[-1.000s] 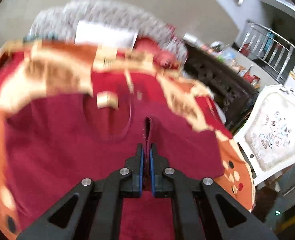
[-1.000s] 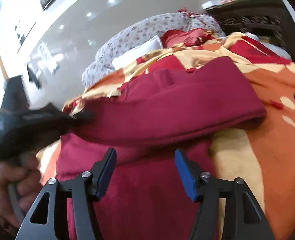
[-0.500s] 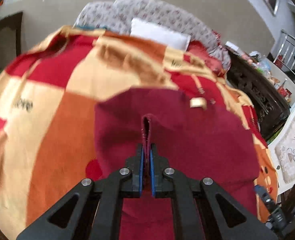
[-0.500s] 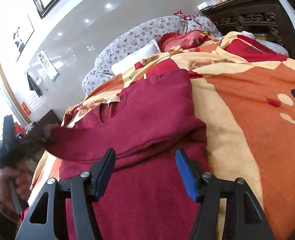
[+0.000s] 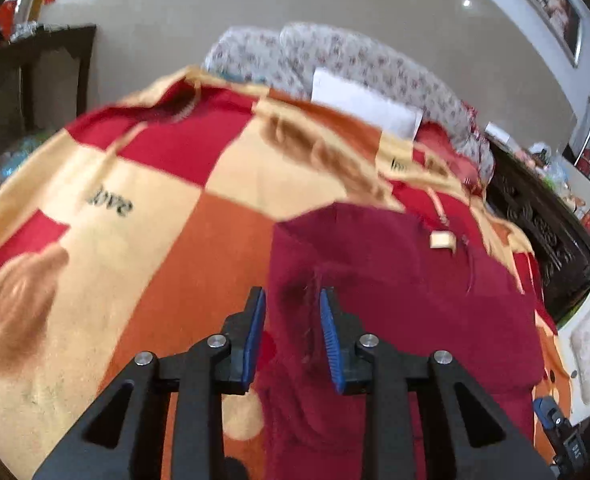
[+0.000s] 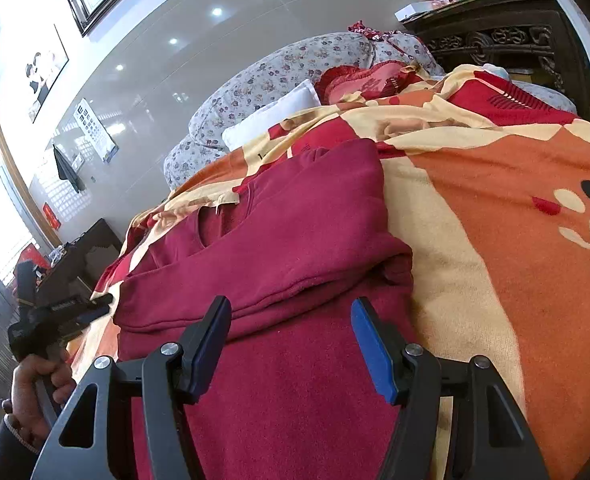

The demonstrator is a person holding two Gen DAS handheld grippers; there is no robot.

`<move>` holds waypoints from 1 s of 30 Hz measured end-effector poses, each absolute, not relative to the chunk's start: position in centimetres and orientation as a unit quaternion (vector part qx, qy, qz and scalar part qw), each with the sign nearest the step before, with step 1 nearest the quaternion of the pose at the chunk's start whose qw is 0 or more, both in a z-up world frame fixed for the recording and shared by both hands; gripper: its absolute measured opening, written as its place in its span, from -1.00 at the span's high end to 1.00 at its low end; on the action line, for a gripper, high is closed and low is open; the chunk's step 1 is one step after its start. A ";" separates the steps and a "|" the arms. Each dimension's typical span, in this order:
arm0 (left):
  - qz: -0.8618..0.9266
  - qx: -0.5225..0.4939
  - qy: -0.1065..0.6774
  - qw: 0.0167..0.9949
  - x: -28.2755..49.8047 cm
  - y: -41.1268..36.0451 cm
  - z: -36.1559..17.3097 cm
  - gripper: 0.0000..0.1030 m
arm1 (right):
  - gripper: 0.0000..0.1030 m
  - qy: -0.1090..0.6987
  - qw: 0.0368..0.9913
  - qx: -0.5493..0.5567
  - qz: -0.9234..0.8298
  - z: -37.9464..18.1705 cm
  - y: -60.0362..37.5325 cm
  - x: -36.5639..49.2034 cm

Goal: Fold small clothes

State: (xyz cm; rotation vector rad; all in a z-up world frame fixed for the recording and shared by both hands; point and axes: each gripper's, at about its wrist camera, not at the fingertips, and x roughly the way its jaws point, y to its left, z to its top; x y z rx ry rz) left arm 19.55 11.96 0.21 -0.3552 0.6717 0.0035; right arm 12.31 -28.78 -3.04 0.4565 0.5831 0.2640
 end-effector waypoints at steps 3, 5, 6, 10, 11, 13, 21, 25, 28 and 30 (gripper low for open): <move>-0.028 -0.128 0.327 0.936 20.3 9.2 0.4 0.48 | -0.31 0.283 0.927 0.210 0.125 -2.4 -28.4 12.3; -0.036 -0.109 0.344 0.932 21.3 7.8 -0.4 0.50 | -0.31 0.290 0.929 0.182 0.140 -1.1 -27.8 13.1; -0.034 -0.113 0.354 0.928 21.8 7.6 -0.8 0.50 | -0.31 0.290 0.936 0.144 0.140 -0.5 -27.2 13.6; -0.020 -0.126 0.368 0.921 22.7 7.1 -1.7 0.50 | 0.50 0.337 0.926 0.014 0.167 0.2 -24.4 17.9; -0.020 -0.128 0.368 0.921 22.7 7.1 -1.8 0.49 | 0.51 0.348 0.924 -0.003 0.160 -0.2 -24.4 19.0; -0.022 -0.130 0.372 0.919 22.8 7.0 -2.0 0.48 | 0.78 0.374 0.916 -0.035 0.144 -1.5 -25.1 20.9; -0.042 -0.167 0.383 0.907 23.7 7.7 -3.3 0.33 | 1.00 0.399 0.903 0.009 0.159 -4.1 -30.3 22.0; -0.042 -0.131 0.382 0.914 23.4 6.8 -4.3 0.33 | 1.00 0.397 0.902 0.018 0.168 -4.4 -30.9 21.7; -0.034 -0.098 0.379 0.920 23.2 6.0 -4.8 0.33 | 1.00 0.399 0.903 0.010 0.160 -4.3 -30.5 21.6; -0.032 -0.099 0.381 0.919 23.4 6.0 -4.9 0.31 | 1.00 0.406 0.900 0.014 0.156 -4.2 -30.4 21.8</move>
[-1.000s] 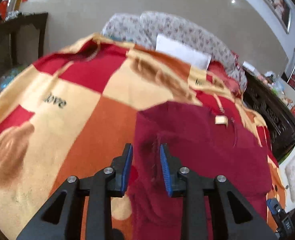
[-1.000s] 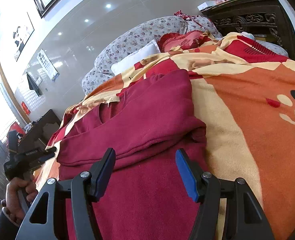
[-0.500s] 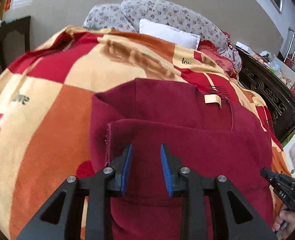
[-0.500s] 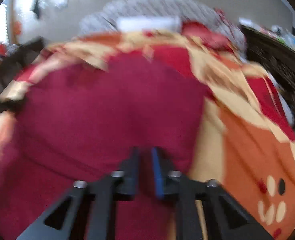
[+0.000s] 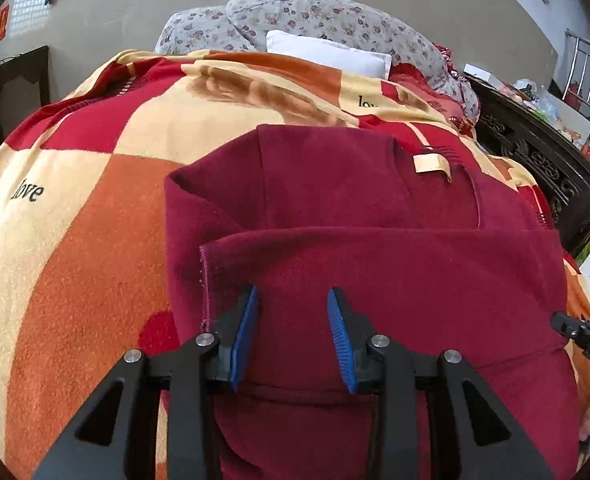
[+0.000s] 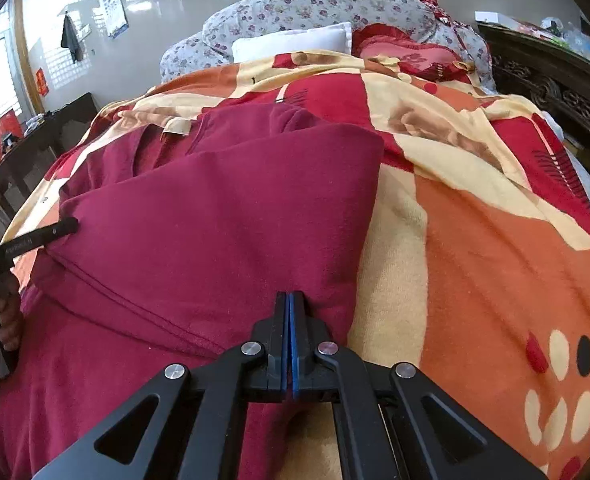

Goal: Fold small clothes

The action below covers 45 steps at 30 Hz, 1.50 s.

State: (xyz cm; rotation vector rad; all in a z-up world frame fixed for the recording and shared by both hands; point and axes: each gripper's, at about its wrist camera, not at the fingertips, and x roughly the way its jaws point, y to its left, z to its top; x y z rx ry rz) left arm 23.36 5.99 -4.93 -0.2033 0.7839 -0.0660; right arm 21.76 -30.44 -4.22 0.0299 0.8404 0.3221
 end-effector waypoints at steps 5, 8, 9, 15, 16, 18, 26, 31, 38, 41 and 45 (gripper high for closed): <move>-0.036 -0.086 0.379 0.921 23.4 5.3 -5.0 0.02 | 1.00 0.376 0.915 0.022 0.143 0.4 -29.6 22.4; -0.036 -0.078 0.379 0.921 23.4 4.9 -5.0 0.00 | 1.00 0.359 0.922 0.003 0.144 2.0 -27.3 24.4; -0.038 -0.081 0.379 0.921 23.3 4.9 -5.0 0.00 | 1.00 0.358 0.923 -0.019 0.138 2.0 -26.5 25.3; -0.058 -0.131 0.366 0.919 23.3 6.3 -5.1 0.00 | 0.96 0.417 0.908 -0.045 -0.001 -2.3 -30.8 31.0; -0.057 -0.130 0.366 0.920 23.3 6.2 -5.0 0.00 | 0.97 0.454 0.890 -0.042 -0.017 -3.9 -32.0 31.8; -0.052 -0.123 0.367 0.920 23.4 6.0 -5.0 0.00 | 0.97 0.466 0.884 -0.022 -0.004 -4.9 -33.5 31.8; -0.058 -0.140 0.362 0.920 23.3 6.5 -5.1 -0.02 | 0.75 0.333 0.941 -0.005 0.059 3.6 -30.2 27.2; -0.061 -0.131 0.365 0.920 23.5 6.5 -5.1 -0.13 | 0.13 0.323 0.930 -0.038 0.173 3.3 -21.4 26.0; -0.062 -0.130 0.366 0.919 23.6 6.3 -5.1 -0.13 | 0.25 0.401 0.907 -0.090 0.093 -2.9 -21.0 29.5; -0.061 -0.129 0.366 0.919 23.6 6.3 -5.1 -0.13 | 0.62 0.401 0.910 -0.081 0.067 -1.5 -22.7 28.3; -0.062 -0.130 0.366 0.919 23.6 6.3 -5.1 -0.13 | 0.48 0.378 0.913 -0.098 0.120 0.3 -22.8 23.4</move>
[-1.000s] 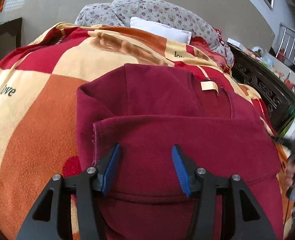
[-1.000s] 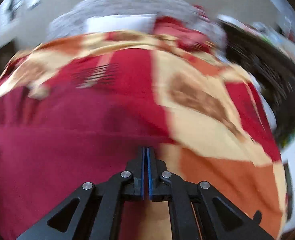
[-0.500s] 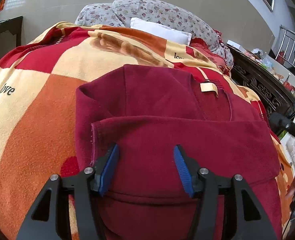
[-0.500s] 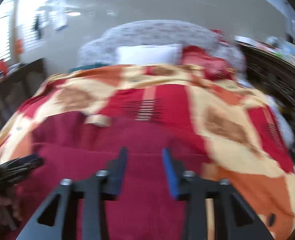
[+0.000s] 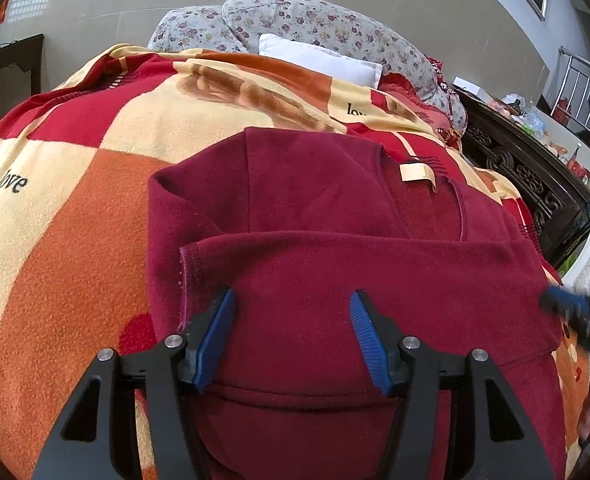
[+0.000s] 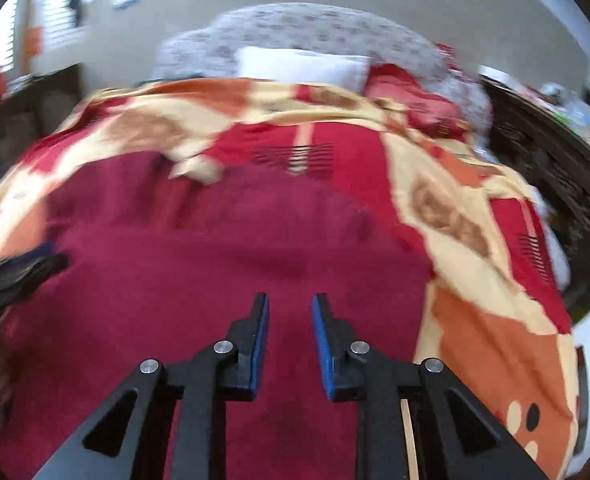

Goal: Fold small clothes

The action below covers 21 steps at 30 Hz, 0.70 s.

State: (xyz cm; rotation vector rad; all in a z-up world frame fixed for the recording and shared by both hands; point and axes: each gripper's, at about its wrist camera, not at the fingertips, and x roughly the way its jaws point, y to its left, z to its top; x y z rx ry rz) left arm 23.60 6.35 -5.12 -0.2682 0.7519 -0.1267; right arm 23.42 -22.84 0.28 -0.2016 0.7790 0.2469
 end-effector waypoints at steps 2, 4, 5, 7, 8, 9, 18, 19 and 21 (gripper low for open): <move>-0.062 -0.129 0.366 0.920 23.6 6.3 -5.1 -0.13 | 0.26 0.396 0.904 -0.127 0.104 -1.5 -23.4 22.0; -0.059 -0.126 0.367 0.920 23.6 6.3 -5.1 -0.13 | 0.23 0.417 0.896 -0.105 0.111 -4.0 -25.3 21.8; -0.059 -0.124 0.367 0.920 23.6 6.3 -5.1 -0.13 | 0.23 0.402 0.903 -0.086 0.120 -3.9 -26.0 21.4; -0.059 -0.127 0.366 0.920 23.6 6.5 -5.1 -0.14 | 0.24 0.413 0.902 -0.066 0.106 -2.9 -26.2 21.4; -0.059 -0.126 0.367 0.920 23.6 6.3 -5.1 -0.13 | 0.24 0.408 0.906 -0.061 0.099 -2.2 -26.0 21.1; -0.058 -0.124 0.367 0.920 23.6 6.3 -5.1 -0.13 | 0.23 0.397 0.910 -0.055 0.102 -1.5 -25.6 20.6; -0.044 -0.100 0.372 0.922 23.7 5.4 -5.0 -0.14 | -0.44 0.406 0.899 -0.114 0.119 -4.7 -22.1 19.8; -0.039 -0.090 0.374 0.922 23.7 5.1 -5.0 -0.14 | -0.46 0.405 0.900 -0.114 0.116 -4.8 -22.1 19.7; -0.025 -0.063 0.379 0.923 23.8 4.2 -5.0 -0.18 | -0.50 0.401 0.902 -0.120 0.107 -5.0 -21.9 19.5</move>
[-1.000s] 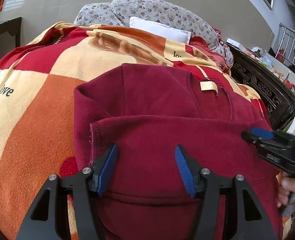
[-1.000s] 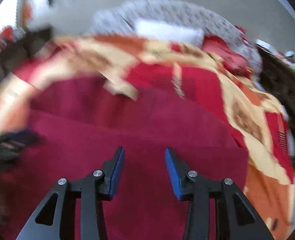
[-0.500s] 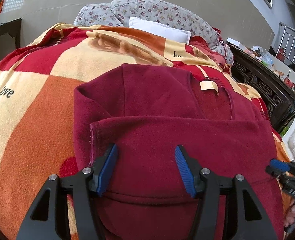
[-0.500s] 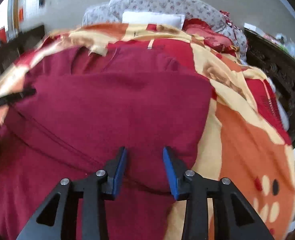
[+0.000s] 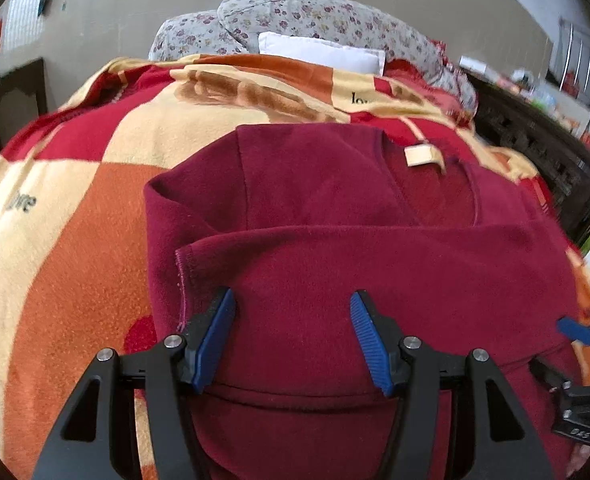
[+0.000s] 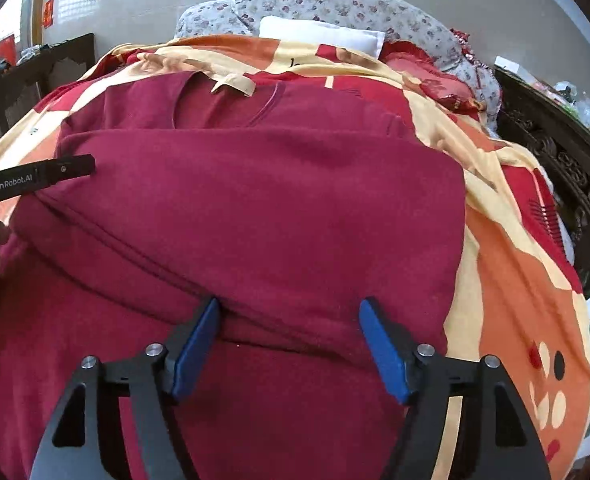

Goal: Fold small clothes

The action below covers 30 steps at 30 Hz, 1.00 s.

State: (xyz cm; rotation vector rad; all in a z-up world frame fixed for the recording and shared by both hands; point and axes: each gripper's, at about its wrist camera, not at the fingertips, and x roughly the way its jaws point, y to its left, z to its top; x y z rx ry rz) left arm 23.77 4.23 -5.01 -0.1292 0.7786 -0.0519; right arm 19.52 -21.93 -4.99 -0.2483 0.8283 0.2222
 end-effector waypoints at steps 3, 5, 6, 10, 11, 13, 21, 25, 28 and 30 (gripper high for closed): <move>-0.013 -0.033 0.384 0.922 23.9 3.3 -5.1 -0.25 | -0.58 0.396 0.905 -0.122 0.096 -5.1 -21.9 19.3; -0.006 -0.022 0.386 0.922 23.9 2.9 -5.1 -0.27 | -0.59 0.395 0.906 -0.122 0.093 -5.2 -21.8 19.3; -0.002 -0.017 0.386 0.922 24.0 2.8 -5.1 -0.27 | -0.60 0.394 0.906 -0.124 0.092 -5.1 -21.8 19.3; 0.011 0.004 0.389 0.921 24.0 2.3 -5.2 -0.31 | -0.63 0.390 0.907 -0.130 0.086 -5.1 -21.7 19.8; 0.012 0.005 0.389 0.921 24.1 2.3 -5.2 -0.32 | -0.64 0.390 0.908 -0.129 0.085 -5.1 -21.7 19.8; 0.011 0.003 0.388 0.921 24.0 2.3 -5.2 -0.32 | -0.64 0.391 0.908 -0.127 0.086 -5.0 -21.8 19.8; 0.006 -0.004 0.387 0.922 23.9 2.4 -5.2 -0.34 | -0.71 0.387 0.909 -0.131 0.076 -5.1 -21.6 19.7; 0.006 -0.004 0.387 0.922 23.9 2.4 -5.2 -0.34 | -0.75 0.385 0.910 -0.139 0.062 -5.1 -21.4 19.6; 0.006 -0.004 0.387 0.922 23.9 2.4 -5.2 -0.34 | -0.76 0.384 0.911 -0.140 0.060 -5.1 -21.4 19.6; 0.006 -0.004 0.387 0.922 23.9 2.4 -5.2 -0.34 | -0.76 0.384 0.911 -0.139 0.061 -5.0 -21.4 19.6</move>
